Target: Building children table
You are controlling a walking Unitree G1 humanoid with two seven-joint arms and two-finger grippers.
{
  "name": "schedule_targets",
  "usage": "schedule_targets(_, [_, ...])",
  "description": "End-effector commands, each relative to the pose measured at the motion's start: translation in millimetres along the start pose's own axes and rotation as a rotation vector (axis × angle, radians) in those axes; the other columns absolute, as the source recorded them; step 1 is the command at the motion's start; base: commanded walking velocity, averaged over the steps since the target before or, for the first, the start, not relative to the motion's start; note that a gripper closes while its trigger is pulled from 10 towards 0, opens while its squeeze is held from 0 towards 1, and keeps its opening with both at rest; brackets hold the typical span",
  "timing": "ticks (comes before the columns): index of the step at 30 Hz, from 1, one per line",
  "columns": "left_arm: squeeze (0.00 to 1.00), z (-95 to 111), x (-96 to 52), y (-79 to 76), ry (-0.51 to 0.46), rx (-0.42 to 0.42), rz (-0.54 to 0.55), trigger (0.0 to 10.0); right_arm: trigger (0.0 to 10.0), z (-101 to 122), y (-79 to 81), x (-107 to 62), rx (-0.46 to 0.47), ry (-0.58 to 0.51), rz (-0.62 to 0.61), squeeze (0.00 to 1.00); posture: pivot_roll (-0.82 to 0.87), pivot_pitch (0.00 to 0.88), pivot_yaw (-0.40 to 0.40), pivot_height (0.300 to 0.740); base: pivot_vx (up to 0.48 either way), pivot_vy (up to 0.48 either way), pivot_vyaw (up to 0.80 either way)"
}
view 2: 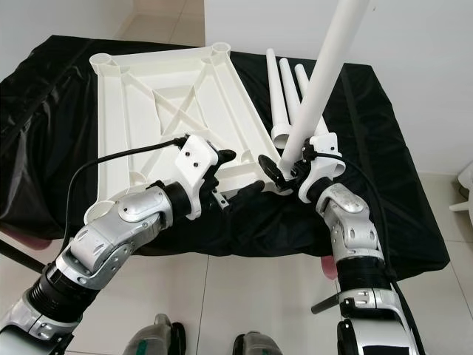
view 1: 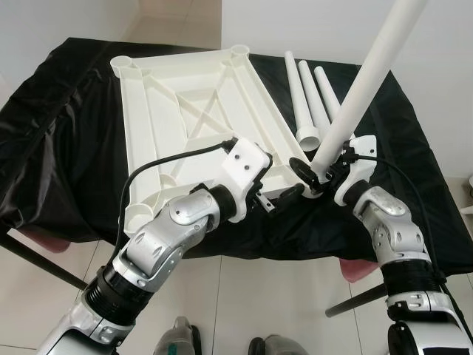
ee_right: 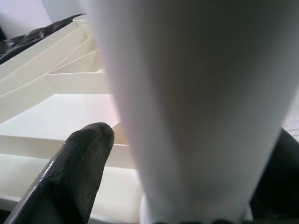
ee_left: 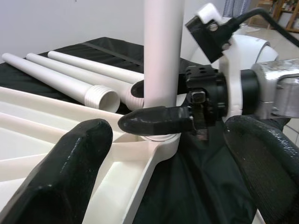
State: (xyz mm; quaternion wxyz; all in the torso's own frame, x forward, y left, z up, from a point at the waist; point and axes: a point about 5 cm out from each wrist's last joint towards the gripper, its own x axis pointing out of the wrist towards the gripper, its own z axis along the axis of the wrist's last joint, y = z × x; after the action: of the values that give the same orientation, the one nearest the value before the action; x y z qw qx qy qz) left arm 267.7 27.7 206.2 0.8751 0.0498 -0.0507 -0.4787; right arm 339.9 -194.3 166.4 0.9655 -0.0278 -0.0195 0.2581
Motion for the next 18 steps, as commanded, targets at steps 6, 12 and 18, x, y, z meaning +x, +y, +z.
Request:
schedule_targets(6, [0.00,-0.6,-0.1,-5.3,0.013,0.007,-0.130,10.0,0.0,-5.1,-12.1,-3.8,-0.017,0.007,0.012,0.00,0.00,0.082,-0.003,0.740,0.000,0.000,0.00])
schedule_targets(12, [0.00,-0.7,-0.4,-5.9,0.013,0.008,-0.131,10.0,0.0,-7.5,-11.5,-3.5,-0.024,-0.003,0.051,0.00,0.01,0.076,-0.004,0.740,0.000,0.000,0.00])
schedule_targets(18, [0.00,-0.7,-0.3,-6.8,0.013,0.006,-0.132,10.0,0.0,-8.5,-7.8,-4.0,-0.016,-0.021,0.063,0.00,0.01,0.075,-0.006,0.740,0.000,0.000,0.00])
